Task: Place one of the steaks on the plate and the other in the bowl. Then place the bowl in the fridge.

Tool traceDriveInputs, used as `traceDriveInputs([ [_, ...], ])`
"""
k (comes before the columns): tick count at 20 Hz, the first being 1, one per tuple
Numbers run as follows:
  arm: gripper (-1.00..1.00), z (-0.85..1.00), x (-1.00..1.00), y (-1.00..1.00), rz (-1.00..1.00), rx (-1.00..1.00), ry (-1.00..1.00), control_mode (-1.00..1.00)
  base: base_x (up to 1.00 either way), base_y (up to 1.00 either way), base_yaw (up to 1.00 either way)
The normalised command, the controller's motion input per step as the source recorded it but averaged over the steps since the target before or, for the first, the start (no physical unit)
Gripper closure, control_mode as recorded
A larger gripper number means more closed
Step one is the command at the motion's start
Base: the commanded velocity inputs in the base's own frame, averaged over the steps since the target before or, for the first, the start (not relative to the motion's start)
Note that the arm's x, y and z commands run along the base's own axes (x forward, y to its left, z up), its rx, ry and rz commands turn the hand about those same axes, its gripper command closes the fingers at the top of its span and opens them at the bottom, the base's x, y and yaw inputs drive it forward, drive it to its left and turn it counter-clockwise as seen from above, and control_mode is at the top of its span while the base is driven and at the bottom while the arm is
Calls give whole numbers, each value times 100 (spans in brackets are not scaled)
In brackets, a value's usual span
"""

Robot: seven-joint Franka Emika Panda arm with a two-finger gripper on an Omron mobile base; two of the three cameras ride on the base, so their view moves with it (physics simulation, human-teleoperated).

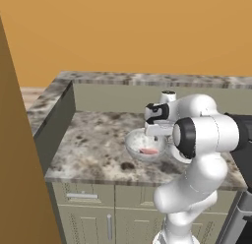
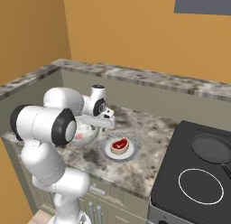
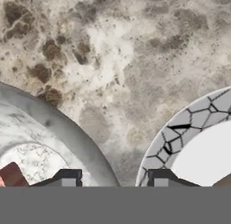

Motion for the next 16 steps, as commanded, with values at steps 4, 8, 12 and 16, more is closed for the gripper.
traceDriveInputs([
  [4, 100, -1, -5, 26, -2, 1, 0, -100, 0, 0, 0],
  [8, 100, 22, -4, 42, -38, 0, 2, -100, 0, 0, 0],
  [12, 100, 96, -8, 0, -67, 12, 1, -100, 0, 0, 0],
  [16, 100, 92, -21, -29, -66, 17, 17, -100, 0, 0, 0],
])
